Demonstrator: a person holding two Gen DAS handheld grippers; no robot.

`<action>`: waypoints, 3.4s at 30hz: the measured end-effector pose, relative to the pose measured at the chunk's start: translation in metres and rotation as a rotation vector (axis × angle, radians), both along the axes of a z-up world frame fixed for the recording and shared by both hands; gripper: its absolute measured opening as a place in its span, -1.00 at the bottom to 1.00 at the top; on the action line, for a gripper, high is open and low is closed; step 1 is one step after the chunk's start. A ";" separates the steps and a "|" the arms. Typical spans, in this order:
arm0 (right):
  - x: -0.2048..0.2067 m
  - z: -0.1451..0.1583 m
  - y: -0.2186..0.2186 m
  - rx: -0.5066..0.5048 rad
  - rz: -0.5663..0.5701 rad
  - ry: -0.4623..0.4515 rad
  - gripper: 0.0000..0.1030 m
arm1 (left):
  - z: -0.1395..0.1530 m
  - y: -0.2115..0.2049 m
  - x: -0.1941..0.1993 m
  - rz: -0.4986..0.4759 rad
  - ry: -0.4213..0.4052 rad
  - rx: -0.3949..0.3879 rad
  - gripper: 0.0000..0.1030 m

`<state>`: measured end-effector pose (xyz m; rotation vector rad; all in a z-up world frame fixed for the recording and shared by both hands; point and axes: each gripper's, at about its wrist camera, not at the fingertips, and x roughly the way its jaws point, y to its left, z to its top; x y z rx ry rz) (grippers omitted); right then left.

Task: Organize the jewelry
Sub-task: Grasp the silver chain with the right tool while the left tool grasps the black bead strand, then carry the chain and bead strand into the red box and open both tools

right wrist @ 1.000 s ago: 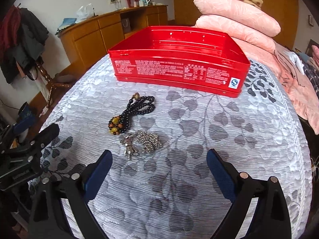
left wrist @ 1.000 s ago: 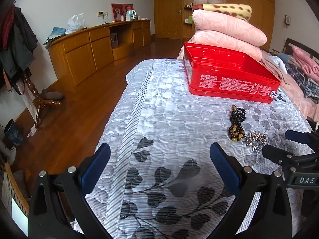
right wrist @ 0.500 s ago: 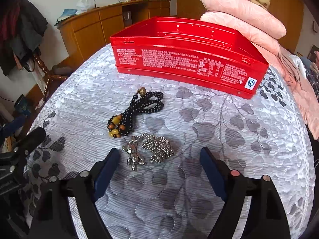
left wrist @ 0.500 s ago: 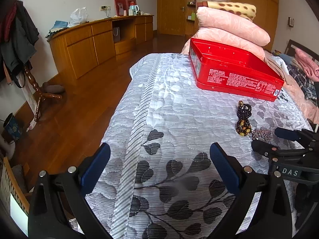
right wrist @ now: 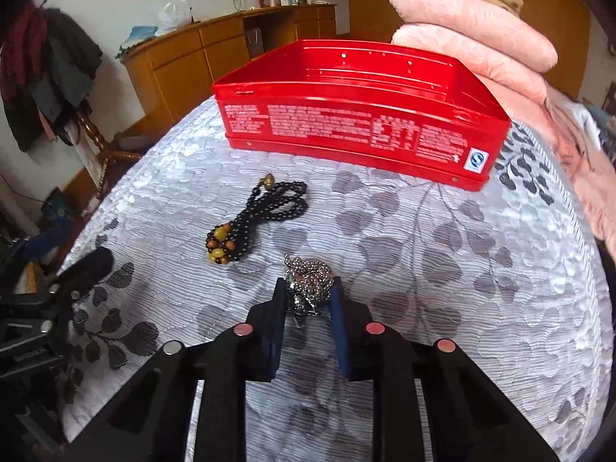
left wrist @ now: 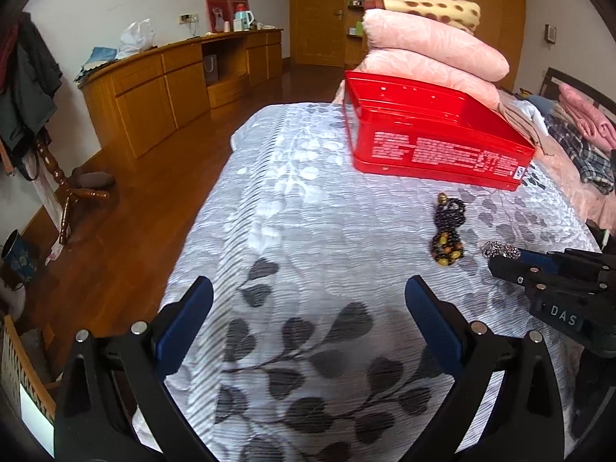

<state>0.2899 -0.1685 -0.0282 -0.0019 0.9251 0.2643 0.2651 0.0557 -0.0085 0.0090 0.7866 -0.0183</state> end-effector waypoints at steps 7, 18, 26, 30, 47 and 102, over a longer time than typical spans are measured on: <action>-0.005 0.012 -0.033 0.015 -0.064 -0.034 -0.57 | 0.005 -0.036 0.019 -0.082 -0.003 -0.002 0.88; -0.004 0.009 -0.068 0.041 -0.112 -0.031 -0.57 | -0.013 -0.089 0.057 -0.185 0.082 0.013 0.39; 0.000 0.006 -0.074 0.058 -0.111 -0.027 -0.57 | -0.025 -0.098 0.075 -0.197 0.136 0.003 0.12; -0.001 0.006 -0.072 0.063 -0.107 -0.026 -0.57 | -0.024 -0.104 0.073 -0.220 0.126 0.004 -0.50; -0.017 0.023 -0.062 0.057 -0.084 -0.067 -0.57 | 0.002 -0.089 0.035 -0.180 0.050 -0.055 -0.67; 0.158 0.094 -0.054 -0.086 -0.098 -0.159 -0.57 | 0.075 -0.111 0.200 -0.160 -0.033 -0.038 -0.67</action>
